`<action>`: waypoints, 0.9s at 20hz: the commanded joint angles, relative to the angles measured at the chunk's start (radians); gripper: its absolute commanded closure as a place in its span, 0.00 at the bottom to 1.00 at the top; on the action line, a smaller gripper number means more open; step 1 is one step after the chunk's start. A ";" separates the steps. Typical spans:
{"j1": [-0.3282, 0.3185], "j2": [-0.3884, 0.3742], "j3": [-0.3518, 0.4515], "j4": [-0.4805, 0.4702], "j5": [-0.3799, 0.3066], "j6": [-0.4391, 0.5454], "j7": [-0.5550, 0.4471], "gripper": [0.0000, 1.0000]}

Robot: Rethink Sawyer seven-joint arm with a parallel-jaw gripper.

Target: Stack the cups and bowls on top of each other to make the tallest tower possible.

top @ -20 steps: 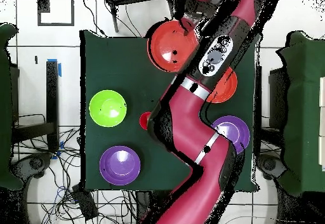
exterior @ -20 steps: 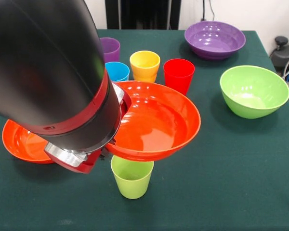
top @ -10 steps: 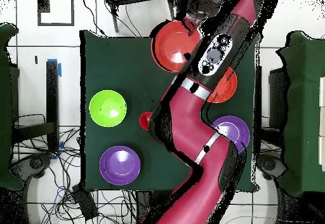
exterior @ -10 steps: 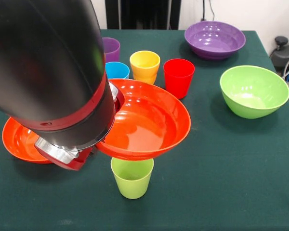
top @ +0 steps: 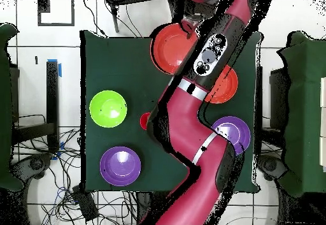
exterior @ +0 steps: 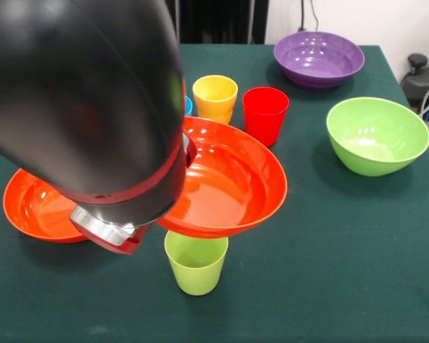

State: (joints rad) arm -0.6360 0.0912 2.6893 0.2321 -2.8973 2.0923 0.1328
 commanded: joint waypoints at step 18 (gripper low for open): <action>0.041 0.000 -0.123 -0.078 -0.086 0.206 -0.214 1.00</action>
State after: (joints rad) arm -0.6166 0.0932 2.6760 0.2322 -2.9080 2.2020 0.1316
